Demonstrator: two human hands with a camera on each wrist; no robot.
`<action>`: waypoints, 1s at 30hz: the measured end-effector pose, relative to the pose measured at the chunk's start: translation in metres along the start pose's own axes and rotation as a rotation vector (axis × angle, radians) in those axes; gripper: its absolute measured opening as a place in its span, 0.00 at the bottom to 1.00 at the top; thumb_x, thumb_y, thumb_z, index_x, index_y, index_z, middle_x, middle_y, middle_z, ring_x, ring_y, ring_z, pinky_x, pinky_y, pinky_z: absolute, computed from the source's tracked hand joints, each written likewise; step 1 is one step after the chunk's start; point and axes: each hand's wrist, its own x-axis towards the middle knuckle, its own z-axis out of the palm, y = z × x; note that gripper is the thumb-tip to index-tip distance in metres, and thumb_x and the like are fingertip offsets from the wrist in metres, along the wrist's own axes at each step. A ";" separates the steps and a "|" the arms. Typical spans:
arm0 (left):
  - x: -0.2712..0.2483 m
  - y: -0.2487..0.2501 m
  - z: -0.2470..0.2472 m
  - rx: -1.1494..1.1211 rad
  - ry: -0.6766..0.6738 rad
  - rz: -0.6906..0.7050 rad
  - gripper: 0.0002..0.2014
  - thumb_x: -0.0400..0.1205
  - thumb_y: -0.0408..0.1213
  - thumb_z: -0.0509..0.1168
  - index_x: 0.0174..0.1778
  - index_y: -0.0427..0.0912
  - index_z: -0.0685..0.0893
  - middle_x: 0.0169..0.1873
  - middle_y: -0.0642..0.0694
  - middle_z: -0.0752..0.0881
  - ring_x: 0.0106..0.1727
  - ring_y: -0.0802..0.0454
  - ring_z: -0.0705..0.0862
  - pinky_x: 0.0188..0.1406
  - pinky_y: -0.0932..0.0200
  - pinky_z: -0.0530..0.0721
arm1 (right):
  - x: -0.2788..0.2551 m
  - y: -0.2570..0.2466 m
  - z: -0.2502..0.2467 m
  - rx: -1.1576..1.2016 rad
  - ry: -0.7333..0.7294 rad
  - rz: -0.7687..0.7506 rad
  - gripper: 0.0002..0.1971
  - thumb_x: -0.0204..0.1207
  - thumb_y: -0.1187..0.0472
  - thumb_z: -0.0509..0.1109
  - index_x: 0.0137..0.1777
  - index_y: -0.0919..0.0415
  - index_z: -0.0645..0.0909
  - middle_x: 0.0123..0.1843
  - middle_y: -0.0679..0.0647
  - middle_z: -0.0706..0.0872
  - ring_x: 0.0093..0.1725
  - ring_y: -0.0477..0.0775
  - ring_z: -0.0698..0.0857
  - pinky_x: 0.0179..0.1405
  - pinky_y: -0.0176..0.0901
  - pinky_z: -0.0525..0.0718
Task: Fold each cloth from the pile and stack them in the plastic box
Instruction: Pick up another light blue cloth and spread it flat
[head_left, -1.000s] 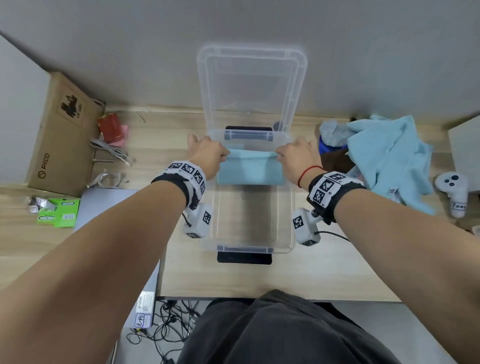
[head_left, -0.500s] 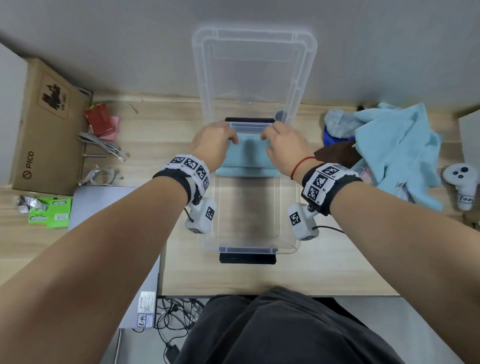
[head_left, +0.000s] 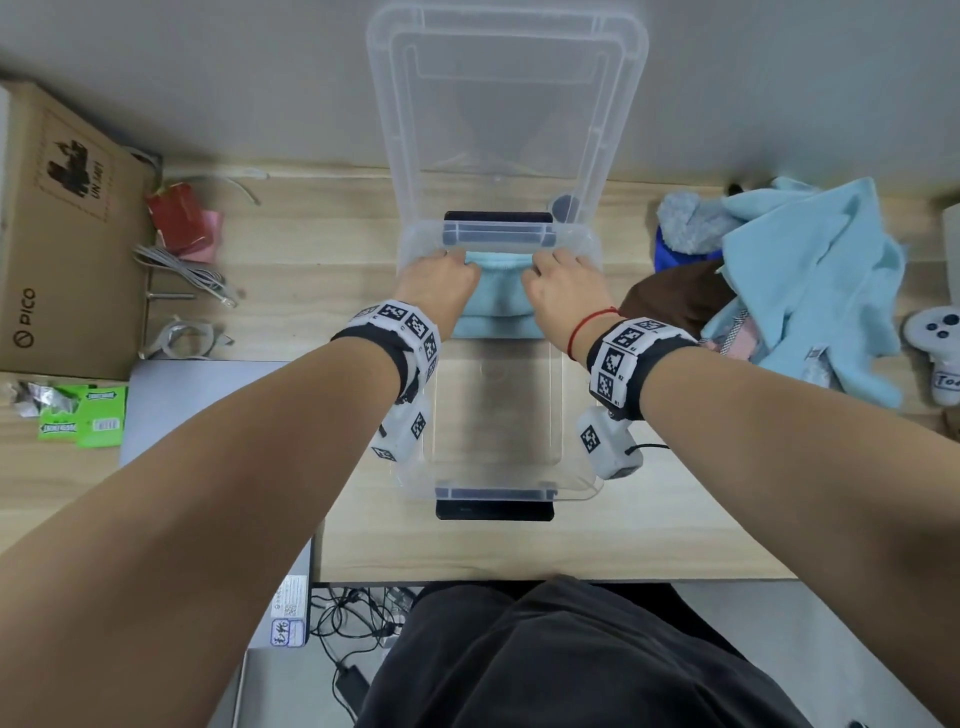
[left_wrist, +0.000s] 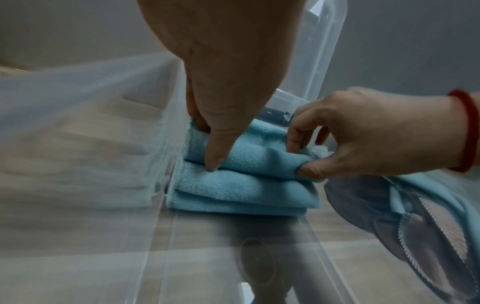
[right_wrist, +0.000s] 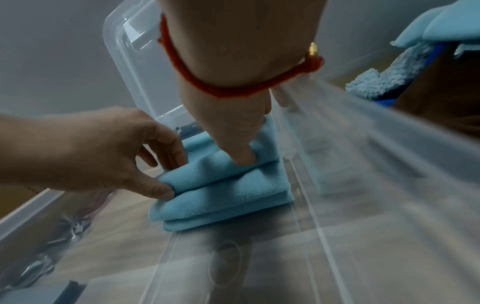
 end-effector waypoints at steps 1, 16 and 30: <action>0.002 0.000 0.000 -0.006 -0.021 -0.006 0.16 0.74 0.23 0.69 0.57 0.38 0.81 0.54 0.41 0.81 0.54 0.40 0.82 0.42 0.51 0.79 | 0.001 0.001 -0.002 0.028 -0.008 -0.004 0.14 0.58 0.73 0.74 0.44 0.65 0.83 0.47 0.61 0.82 0.48 0.65 0.81 0.45 0.51 0.76; -0.001 -0.003 0.000 -0.139 -0.091 0.026 0.20 0.74 0.38 0.75 0.62 0.42 0.81 0.61 0.43 0.73 0.60 0.44 0.77 0.49 0.49 0.82 | -0.002 0.003 -0.011 0.155 -0.036 -0.140 0.20 0.69 0.58 0.71 0.61 0.58 0.75 0.60 0.56 0.74 0.59 0.59 0.76 0.49 0.49 0.73; 0.010 0.001 0.002 0.107 -0.202 -0.029 0.10 0.86 0.41 0.57 0.54 0.42 0.82 0.53 0.44 0.82 0.50 0.44 0.83 0.41 0.53 0.77 | -0.006 0.016 -0.020 -0.223 -0.148 -0.088 0.12 0.71 0.69 0.65 0.51 0.58 0.84 0.51 0.56 0.84 0.56 0.60 0.80 0.70 0.51 0.68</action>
